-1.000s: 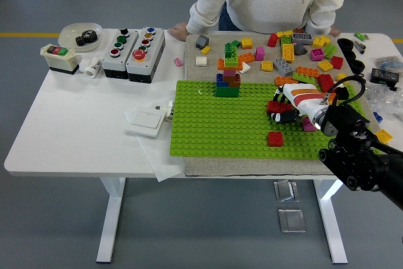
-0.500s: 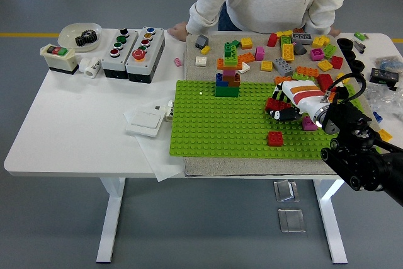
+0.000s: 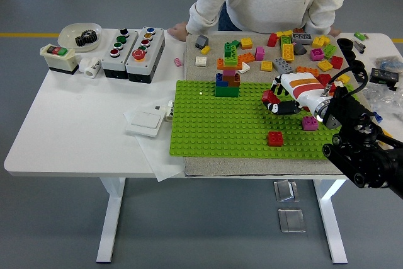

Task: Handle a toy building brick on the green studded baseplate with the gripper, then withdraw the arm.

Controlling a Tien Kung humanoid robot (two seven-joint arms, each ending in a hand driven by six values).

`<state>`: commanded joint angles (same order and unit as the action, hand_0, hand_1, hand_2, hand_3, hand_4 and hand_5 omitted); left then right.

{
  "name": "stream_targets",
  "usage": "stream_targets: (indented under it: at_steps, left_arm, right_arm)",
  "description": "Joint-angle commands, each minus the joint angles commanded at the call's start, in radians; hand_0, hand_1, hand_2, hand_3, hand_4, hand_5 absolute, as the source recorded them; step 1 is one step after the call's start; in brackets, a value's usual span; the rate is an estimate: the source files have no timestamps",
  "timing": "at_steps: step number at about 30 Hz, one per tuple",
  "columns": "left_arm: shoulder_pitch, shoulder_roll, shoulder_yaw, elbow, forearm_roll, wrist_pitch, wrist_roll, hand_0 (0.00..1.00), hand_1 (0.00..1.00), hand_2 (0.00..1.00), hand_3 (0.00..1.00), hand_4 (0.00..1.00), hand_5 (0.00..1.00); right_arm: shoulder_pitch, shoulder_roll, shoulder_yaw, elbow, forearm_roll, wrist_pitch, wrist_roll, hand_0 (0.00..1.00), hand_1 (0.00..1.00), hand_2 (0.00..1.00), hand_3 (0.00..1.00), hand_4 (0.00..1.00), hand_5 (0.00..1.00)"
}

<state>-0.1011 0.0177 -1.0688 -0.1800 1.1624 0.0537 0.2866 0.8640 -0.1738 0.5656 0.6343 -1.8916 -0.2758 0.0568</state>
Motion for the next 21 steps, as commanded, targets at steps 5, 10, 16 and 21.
stream_targets:
  at_steps: [5,10,16,21]
  left_arm:
    - [0.002,0.000,-0.005,0.000,0.004,0.000,0.000,0.779,0.723,0.689,0.572,0.595,0.612]
    - [0.004,0.000,-0.010,0.000,0.007,-0.001,0.000,0.779,0.723,0.688,0.572,0.594,0.611]
    - [0.008,-0.001,-0.018,0.000,0.011,-0.001,-0.001,0.779,0.722,0.688,0.571,0.595,0.611]
    - [0.010,-0.001,-0.026,0.000,0.018,-0.001,-0.001,0.779,0.723,0.687,0.572,0.595,0.610]
  right_arm:
    - [-0.008,-0.023,0.010,0.038,0.007,-0.003,0.001,0.373,0.465,0.521,0.514,0.689,0.449]
    - [-0.021,-0.061,0.015,0.088,0.007,-0.005,0.001,0.372,0.464,0.521,0.513,0.687,0.447]
    - [-0.040,-0.128,0.026,0.176,-0.011,-0.004,-0.004,0.374,0.464,0.520,0.512,0.687,0.447]
    - [-0.060,-0.206,0.022,0.295,-0.044,0.008,-0.009,0.366,0.464,0.520,0.512,0.686,0.443]
